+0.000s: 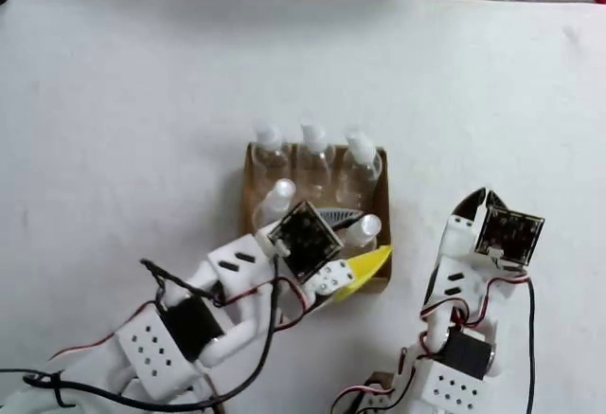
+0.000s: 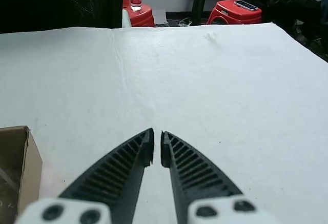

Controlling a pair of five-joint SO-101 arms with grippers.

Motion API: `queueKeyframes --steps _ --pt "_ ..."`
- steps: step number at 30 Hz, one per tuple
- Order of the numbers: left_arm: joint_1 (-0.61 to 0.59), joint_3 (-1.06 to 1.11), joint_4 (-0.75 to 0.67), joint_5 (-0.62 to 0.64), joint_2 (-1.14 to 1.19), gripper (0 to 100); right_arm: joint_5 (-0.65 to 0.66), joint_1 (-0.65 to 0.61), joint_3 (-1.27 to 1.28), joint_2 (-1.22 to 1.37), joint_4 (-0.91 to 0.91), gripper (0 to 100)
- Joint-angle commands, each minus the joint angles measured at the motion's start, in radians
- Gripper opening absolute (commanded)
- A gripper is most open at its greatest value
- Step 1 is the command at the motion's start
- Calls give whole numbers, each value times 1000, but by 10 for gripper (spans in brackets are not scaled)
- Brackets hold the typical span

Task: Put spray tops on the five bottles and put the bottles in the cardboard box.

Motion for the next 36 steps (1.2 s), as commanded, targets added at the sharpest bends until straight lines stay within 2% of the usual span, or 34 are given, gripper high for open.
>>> queueKeyframes --steps 1,6,12,15,22,25,30,34,36 --pt "-90 -129 21 11 -45 173 12 -13 9 -2 5 16" --pt "-153 -226 152 9 -147 176 12 -18 9 -2 10 16" --pt "-168 -259 213 -3 -194 172 12 -47 9 -2 10 16" --pt "-280 -364 345 -35 -196 158 12 -51 9 -2 10 16" --pt "-690 -647 575 -40 -196 54 14 -171 -23 -12 -59 17" --pt "-786 -746 713 -40 -205 21 14 -168 -137 -12 -51 17" --pt "-831 -855 859 -41 -357 24 14 -170 -482 -12 208 17" --pt "-831 -787 829 -44 -578 28 14 -177 -770 -12 492 17" --pt "-834 -690 799 -103 -693 28 14 -177 -875 -12 585 17"
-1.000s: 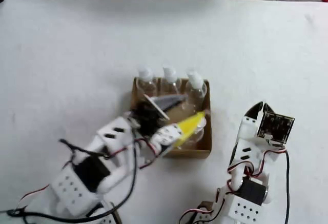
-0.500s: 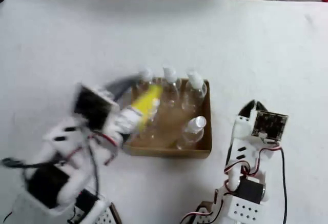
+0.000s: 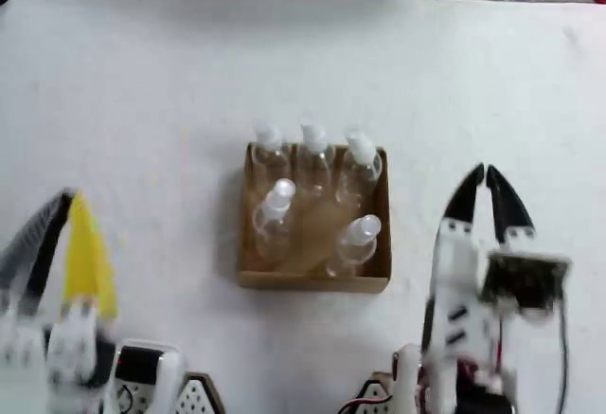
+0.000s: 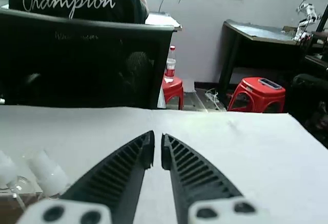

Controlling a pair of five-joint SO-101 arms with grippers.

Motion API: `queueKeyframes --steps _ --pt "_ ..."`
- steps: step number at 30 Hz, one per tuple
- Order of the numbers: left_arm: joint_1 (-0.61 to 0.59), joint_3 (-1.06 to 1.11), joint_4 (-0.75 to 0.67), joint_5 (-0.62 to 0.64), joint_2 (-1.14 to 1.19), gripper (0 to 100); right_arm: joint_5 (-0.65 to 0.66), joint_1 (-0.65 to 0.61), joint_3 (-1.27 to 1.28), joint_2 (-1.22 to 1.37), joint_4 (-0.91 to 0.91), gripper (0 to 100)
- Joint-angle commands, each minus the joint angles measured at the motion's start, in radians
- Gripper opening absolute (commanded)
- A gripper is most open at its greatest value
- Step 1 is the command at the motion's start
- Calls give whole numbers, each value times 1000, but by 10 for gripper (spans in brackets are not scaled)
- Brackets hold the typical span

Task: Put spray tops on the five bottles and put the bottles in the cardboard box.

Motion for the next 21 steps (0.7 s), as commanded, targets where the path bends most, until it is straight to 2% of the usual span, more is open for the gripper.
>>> queueKeyframes --steps 1,5,8,11,14,16,21 --pt "-13 163 -55 -126 -251 28 11 -12 -236 5 177 17" --pt "-18 238 54 -316 -251 28 11 -12 -324 5 275 18" --pt "-16 241 121 -338 -246 28 11 -41 -324 4 325 18" --pt "-18 250 138 -281 -246 28 11 -170 -308 4 383 18" --pt "-18 298 170 -138 -245 28 11 -329 -295 4 432 18" --pt "-18 407 132 -64 -245 41 11 -406 -279 4 450 18" --pt "-19 723 -32 -21 -245 99 8 -429 -250 4 446 18"
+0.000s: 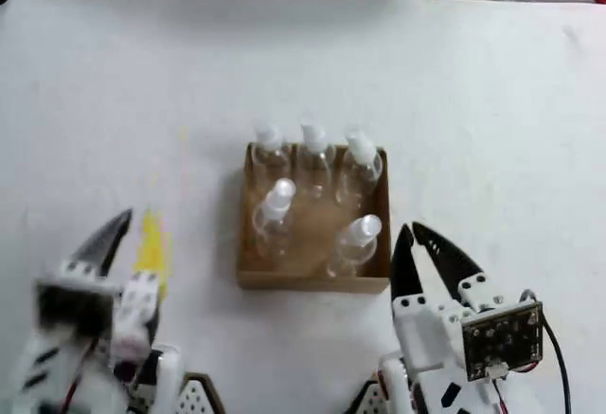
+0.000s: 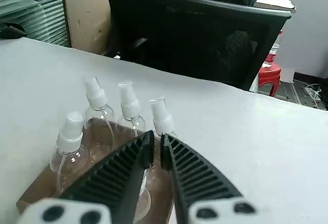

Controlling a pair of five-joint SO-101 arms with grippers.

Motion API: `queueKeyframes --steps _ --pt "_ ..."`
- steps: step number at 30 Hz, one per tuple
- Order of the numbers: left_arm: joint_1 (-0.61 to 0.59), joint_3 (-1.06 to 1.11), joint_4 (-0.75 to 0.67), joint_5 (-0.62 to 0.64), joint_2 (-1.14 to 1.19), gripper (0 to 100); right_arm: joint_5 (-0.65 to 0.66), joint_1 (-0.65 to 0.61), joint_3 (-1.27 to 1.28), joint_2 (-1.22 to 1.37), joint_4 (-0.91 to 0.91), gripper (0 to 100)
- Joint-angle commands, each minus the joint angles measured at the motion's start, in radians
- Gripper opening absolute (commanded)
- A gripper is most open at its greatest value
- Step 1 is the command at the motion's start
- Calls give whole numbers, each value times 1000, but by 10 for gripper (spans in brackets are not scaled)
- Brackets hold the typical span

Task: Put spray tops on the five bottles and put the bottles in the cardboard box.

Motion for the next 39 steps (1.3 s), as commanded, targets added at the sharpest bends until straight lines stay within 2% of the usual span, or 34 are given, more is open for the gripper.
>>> queueKeyframes --steps 1,4,10,17,22,29,36,39 --pt "-12 262 -152 32 13 99 8 -15 8 4 -1 18" --pt "-12 390 -245 29 13 101 8 -15 84 4 -42 18" --pt "-15 617 -404 29 13 98 9 -12 428 4 -288 18" --pt "-157 825 -580 29 16 101 9 128 732 4 -581 18" --pt "-173 824 -522 32 15 102 9 197 942 16 -756 18" --pt "-116 824 -336 31 15 102 2 202 937 18 -567 18" --pt "-119 824 -130 29 15 102 8 202 937 15 -136 18" --pt "-117 824 -124 29 13 102 8 202 937 7 -150 17"
